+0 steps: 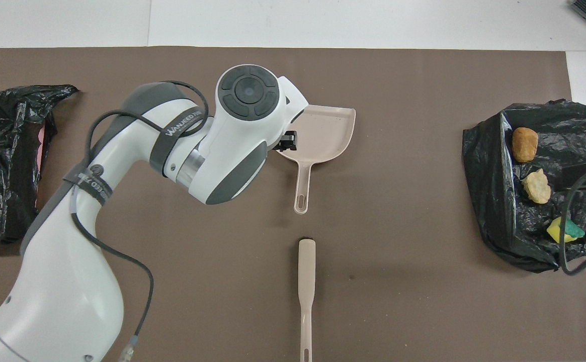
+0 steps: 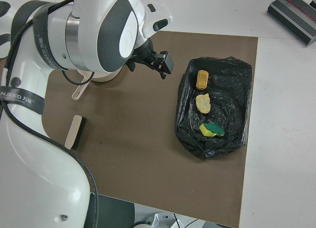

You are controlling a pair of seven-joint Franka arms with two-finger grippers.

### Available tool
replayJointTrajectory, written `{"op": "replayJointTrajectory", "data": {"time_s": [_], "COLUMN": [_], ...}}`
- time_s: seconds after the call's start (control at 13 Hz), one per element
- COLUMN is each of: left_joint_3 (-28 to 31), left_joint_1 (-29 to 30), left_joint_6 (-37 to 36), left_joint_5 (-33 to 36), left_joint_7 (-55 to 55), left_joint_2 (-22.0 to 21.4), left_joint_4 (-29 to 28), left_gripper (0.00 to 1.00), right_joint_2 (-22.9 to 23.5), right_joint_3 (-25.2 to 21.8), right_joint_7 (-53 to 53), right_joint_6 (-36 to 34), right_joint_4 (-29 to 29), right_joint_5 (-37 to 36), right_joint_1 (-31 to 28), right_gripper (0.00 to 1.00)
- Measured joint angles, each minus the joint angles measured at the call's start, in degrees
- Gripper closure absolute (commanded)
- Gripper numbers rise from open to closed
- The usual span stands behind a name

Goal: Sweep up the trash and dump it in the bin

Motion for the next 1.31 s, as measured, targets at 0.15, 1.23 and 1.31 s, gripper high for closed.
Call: {"op": "replayJointTrajectory", "data": {"time_s": [0.15,1.23,1.31], "left_joint_3": [3.6,18.6,19.6], "left_joint_1": [0.1,8.8,9.2], "left_joint_6": [-0.3,-14.9,-17.6], "left_joint_5": [-2.4,-16.0,-16.3], "left_joint_7": [2.3,30.5,32.7], "left_joint_2": [-4.2,-27.2,-28.1], "left_joint_4": [-3.5,-13.7,-12.9], "left_gripper": [0.0,0.0,0.0], "right_joint_2": [0.0,0.0,0.0], "right_joint_3": [0.0,0.0,0.0], "right_joint_7": [0.0,0.0,0.0], "right_joint_6": [0.0,0.0,0.0], "right_joint_4": [0.0,0.0,0.0], "right_joint_5": [0.0,0.0,0.0], "right_joint_1": [0.0,0.0,0.0], "right_gripper": [0.0,0.0,0.0]}}
